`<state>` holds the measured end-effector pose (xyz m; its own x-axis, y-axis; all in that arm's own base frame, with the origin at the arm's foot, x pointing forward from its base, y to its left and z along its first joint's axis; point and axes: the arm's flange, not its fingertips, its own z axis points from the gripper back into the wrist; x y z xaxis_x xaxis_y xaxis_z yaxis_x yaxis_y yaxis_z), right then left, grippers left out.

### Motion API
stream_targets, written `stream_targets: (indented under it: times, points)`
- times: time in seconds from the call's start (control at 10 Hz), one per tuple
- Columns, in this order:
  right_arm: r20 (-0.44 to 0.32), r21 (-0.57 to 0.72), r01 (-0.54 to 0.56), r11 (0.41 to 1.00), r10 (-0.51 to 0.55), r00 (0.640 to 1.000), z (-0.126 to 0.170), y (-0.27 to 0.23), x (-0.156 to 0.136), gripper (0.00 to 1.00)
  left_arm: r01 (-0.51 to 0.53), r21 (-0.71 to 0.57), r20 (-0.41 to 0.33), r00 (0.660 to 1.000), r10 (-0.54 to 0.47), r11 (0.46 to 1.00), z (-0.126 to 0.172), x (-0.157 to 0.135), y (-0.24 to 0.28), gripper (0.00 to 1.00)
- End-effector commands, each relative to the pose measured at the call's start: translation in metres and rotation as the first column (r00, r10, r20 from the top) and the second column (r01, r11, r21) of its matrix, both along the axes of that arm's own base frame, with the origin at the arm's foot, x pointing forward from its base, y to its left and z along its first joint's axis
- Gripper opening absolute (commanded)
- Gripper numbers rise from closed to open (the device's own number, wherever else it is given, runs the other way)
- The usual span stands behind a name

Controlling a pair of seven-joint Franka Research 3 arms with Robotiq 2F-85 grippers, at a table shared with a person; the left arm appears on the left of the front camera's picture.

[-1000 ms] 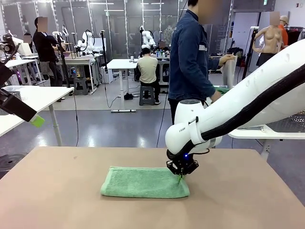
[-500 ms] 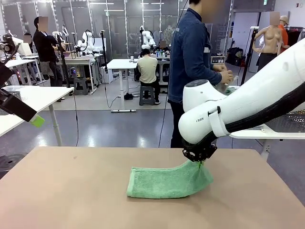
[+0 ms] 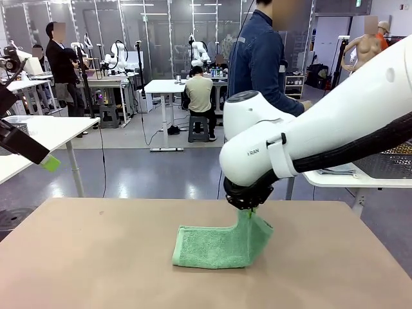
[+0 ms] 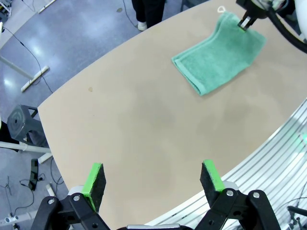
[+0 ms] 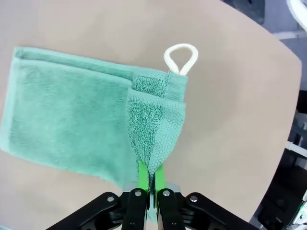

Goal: Fold the towels and place them in the basket.
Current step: When a person lays out a Towel with hook on the table, fold it in half twice.

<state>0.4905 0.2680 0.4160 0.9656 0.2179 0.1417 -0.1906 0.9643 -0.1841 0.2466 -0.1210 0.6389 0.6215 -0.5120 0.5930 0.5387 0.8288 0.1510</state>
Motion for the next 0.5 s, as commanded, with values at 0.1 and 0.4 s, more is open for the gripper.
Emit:
stream_targets:
  times: [0.1, 0.4]
  points:
    - [0.006, -0.018, 0.019, 1.0, -0.019, 1.0, 0.006, 0.046, 0.01, 0.0, -0.01, -0.006, 0.005, 1.0, 0.01, 1.0, 0.0, 0.002, 0.0, 1.0]
    - [-0.058, 0.063, 0.028, 0.998, -0.024, 0.998, 0.0, 0.086, 0.02, 0.0, -0.01, -0.006, 0.005, 1.0, 0.01, 1.0, 0.0, 0.002, 0.0, 1.0]
